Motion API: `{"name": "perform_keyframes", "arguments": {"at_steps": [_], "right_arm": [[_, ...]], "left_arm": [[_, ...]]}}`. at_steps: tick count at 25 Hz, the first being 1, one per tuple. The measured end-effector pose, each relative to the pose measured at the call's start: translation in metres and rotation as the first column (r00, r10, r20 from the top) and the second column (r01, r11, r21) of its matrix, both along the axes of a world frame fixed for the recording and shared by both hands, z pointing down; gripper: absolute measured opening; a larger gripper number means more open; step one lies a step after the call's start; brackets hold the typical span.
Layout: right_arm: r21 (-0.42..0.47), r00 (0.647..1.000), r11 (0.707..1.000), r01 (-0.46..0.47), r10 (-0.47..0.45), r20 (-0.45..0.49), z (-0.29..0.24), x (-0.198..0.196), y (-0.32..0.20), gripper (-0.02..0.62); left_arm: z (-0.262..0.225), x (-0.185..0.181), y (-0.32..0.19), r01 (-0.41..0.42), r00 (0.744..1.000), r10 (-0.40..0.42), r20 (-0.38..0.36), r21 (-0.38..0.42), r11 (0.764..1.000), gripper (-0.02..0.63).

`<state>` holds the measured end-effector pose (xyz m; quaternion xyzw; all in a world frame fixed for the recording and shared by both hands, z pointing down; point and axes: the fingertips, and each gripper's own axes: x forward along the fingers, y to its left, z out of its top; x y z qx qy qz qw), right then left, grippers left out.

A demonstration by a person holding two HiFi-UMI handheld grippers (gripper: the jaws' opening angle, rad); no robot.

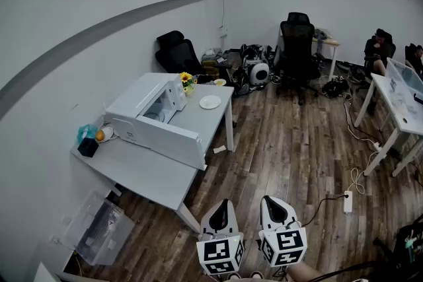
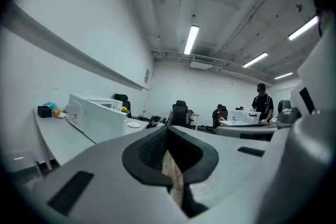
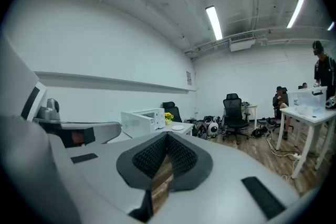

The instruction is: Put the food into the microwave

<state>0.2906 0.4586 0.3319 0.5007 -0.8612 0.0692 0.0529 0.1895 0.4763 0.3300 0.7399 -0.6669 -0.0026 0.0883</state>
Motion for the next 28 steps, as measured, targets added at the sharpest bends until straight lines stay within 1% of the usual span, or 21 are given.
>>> {"name": "perform_keyframes", "arguments": {"at_steps": [7, 12, 16, 24, 28], "right_arm": [[0.013, 1.0, 1.0, -0.015, 0.015, -0.018, 0.002, -0.006, 0.0, 0.014], [0.013, 0.999, 0.999, -0.035, 0.035, -0.002, 0.002, -0.008, -0.002, 0.015], [-0.003, 0.999, 0.999, -0.05, 0.05, -0.005, 0.008, -0.014, -0.004, 0.015], [-0.05, 0.999, 0.998, -0.049, 0.049, -0.015, 0.024, -0.025, -0.01, 0.015], [-0.073, 0.999, 0.996, -0.051, 0.05, -0.019, 0.029, -0.024, -0.019, 0.015]], "left_arm": [[0.007, -0.009, -0.004, -0.011, 1.0, 0.011, 0.002, -0.024, 1.0, 0.002], [0.007, -0.013, -0.006, -0.022, 1.0, 0.022, 0.0, -0.026, 0.999, 0.002], [0.009, -0.023, -0.008, -0.028, 1.0, 0.028, -0.002, -0.026, 0.999, 0.002], [0.021, -0.038, -0.013, -0.037, 0.999, 0.036, -0.018, -0.062, 0.997, 0.002], [0.028, -0.042, -0.024, -0.032, 0.999, 0.032, 0.001, -0.085, 0.996, 0.002]]}}
